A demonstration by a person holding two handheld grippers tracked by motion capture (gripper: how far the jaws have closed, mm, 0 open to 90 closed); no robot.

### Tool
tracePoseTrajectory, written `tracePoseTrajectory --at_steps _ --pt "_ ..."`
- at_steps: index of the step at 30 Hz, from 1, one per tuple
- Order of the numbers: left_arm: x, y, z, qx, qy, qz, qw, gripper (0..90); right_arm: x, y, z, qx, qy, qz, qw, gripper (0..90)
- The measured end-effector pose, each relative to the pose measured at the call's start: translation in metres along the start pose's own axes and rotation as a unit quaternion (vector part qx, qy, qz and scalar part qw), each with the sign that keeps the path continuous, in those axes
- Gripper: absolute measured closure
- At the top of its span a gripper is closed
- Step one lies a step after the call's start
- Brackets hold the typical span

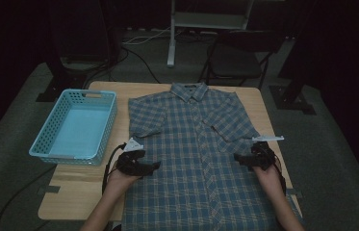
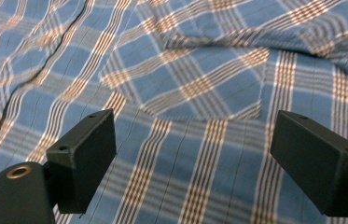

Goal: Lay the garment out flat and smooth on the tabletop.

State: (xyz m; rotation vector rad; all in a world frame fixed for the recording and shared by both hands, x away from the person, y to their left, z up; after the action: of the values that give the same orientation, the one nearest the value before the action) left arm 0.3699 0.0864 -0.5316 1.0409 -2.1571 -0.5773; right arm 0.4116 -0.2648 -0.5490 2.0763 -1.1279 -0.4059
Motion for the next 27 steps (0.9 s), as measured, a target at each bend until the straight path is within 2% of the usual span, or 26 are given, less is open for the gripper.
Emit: tracePoseTrajectory --at_steps 1,2,4,5,6,7,12,13,16,17,18,19,20,21,24,27 --pt "0.005 0.003 0.004 0.008 0.001 0.006 0.9999 19.5 -0.002 0.000 0.002 0.000 0.007 0.003 1.0000 13.5" --pt "0.005 0.003 0.004 0.008 0.001 0.006 0.9999 12.5 -0.002 0.000 0.002 0.000 0.007 0.003 1.0000 13.5" --pt "0.007 0.006 0.008 0.011 0.004 0.006 0.9999 11.2 -0.006 0.002 0.007 0.003 0.021 0.009 0.9997 13.5" --pt "0.008 0.008 0.011 0.014 0.014 0.013 0.9997 11.1 -0.008 0.002 0.009 0.001 0.022 0.008 0.9997 13.5" --pt "0.008 0.008 0.011 0.014 0.014 0.013 0.9997 10.0 -0.008 0.002 0.009 0.001 0.022 0.008 0.9997 13.5" --pt "0.005 0.008 0.013 0.011 0.010 -0.010 0.9998 1.0 -0.010 0.000 0.013 -0.003 0.025 0.002 0.9997 13.1" --pt "0.004 0.004 0.020 -0.003 0.015 -0.009 0.9998 0.3 -0.009 0.000 0.017 -0.006 0.036 0.022 0.9991 13.2" --pt "0.005 -0.001 0.024 -0.009 0.008 -0.011 0.9999 0.3 -0.010 -0.001 0.018 -0.006 0.044 0.038 0.9983 12.7" --pt "0.005 -0.006 0.027 -0.015 0.010 -0.012 0.9998 0.4 -0.011 0.002 0.022 0.002 0.039 0.044 0.9983 12.7" --pt "0.004 -0.010 0.032 -0.029 0.003 -0.018 0.9994 0.4 -0.011 0.003 0.023 0.004 0.038 0.046 0.9982 12.7" --pt "0.004 -0.010 0.032 -0.029 0.003 -0.018 0.9994 0.4 -0.011 0.003 0.023 0.004 0.038 0.046 0.9982 12.7" --pt "0.005 -0.011 0.033 -0.029 -0.015 -0.022 0.9992 0.4 -0.012 0.006 0.027 0.003 0.035 0.048 0.9982 12.7" --pt "0.005 -0.011 0.033 -0.029 -0.015 -0.022 0.9992 0.4 -0.012 0.006 0.027 0.003 0.035 0.048 0.9982 12.7" --pt "0.008 -0.012 0.034 -0.032 -0.019 -0.013 0.9992 0.4 -0.014 0.010 0.031 0.004 0.033 0.049 0.9982 12.7" --pt "0.009 -0.012 0.034 -0.033 -0.021 -0.011 0.9992 0.4 -0.016 0.014 0.035 0.006 0.034 0.050 0.9982 12.7" --pt "0.014 -0.013 0.037 -0.038 -0.033 -0.003 0.9987 0.4 -0.023 0.025 0.046 0.009 0.036 0.048 0.9982 12.7"
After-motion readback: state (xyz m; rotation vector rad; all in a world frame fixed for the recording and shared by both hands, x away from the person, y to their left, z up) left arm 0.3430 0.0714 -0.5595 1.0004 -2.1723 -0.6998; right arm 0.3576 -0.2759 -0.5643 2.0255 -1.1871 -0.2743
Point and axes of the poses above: each handheld gripper's, and its own axes: y roughly backward along the jaws, z roughly out of its underside, x roughly to its right, the point moved 10 cm from there along -y, roughly forward along the jaws, and after that the axes turned 15 degrees about y, right-handed, at the moved point
